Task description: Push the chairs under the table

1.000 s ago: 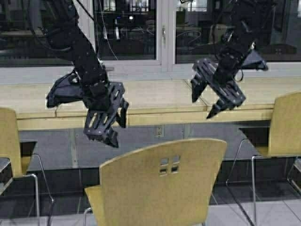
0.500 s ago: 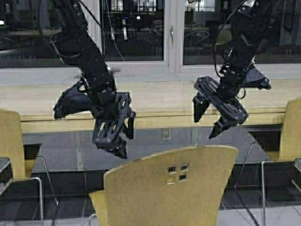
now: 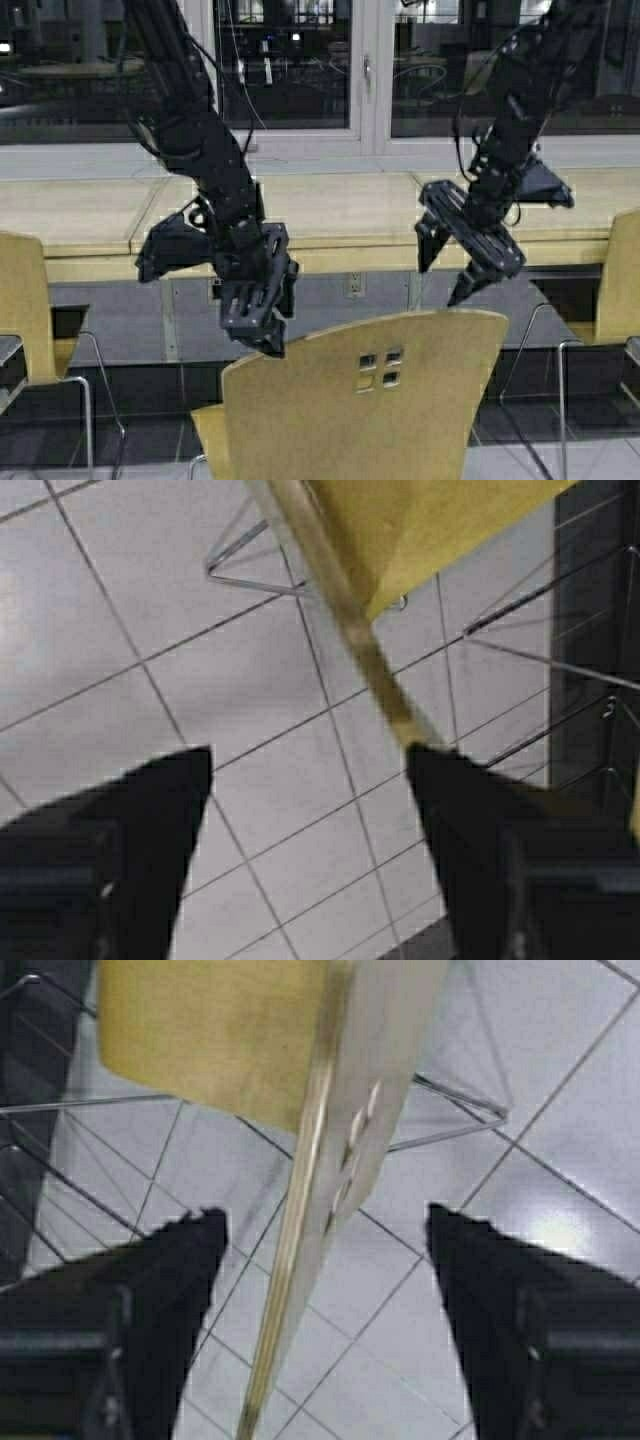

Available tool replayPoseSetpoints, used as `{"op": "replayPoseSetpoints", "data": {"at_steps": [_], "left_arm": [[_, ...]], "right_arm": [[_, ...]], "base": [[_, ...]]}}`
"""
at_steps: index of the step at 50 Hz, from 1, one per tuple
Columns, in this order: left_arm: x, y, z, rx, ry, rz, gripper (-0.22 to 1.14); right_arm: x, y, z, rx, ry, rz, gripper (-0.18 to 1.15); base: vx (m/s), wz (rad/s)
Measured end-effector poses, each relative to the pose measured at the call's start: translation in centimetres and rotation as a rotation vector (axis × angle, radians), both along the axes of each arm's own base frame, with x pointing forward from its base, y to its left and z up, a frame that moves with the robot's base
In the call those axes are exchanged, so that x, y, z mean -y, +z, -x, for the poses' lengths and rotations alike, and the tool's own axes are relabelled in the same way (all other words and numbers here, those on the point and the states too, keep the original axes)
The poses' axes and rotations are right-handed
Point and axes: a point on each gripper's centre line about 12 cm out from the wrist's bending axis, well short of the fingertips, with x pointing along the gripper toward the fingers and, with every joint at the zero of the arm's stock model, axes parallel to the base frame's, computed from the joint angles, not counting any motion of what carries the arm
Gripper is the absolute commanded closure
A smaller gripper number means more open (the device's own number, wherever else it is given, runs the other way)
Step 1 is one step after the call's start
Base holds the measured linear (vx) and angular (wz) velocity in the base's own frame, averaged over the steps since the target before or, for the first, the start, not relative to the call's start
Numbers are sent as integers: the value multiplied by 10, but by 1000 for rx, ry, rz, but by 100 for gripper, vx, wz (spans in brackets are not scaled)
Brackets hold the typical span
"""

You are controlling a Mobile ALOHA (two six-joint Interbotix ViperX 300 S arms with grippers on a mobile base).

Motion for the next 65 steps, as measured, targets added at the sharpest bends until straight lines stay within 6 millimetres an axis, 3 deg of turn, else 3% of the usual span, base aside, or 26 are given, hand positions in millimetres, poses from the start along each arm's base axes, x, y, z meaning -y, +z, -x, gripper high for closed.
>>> {"op": "replayPoseSetpoints", "data": {"at_steps": [14, 31, 41, 48, 58, 62, 65], "left_arm": [[-3, -17, -29, 17, 43, 6, -2], [7, -74, -50, 4, 54, -10, -2], [18, -90, -59, 15, 43, -1, 2], [19, -96, -61, 14, 46, -1, 22], [18, -99, -58, 1, 74, 7, 75], [16, -100, -57, -1, 76, 6, 89], [15, -100, -58, -2, 79, 5, 91]], "right_arm": [[-7, -35, -24, -15, 8, -2, 3], [-11, -92, -35, -78, 22, -4, 3], [-2, -110, -37, -97, 23, 2, 6], [-4, -117, -36, -100, 46, 12, 28], [-3, -117, -37, -103, 49, 8, 76], [-3, -117, -37, -109, 43, 2, 85], [-3, -117, -36, -114, 43, -1, 85]], "base": [[2, 0], [2, 1], [2, 2], [2, 1], [3, 3], [4, 4], [4, 3]]}}
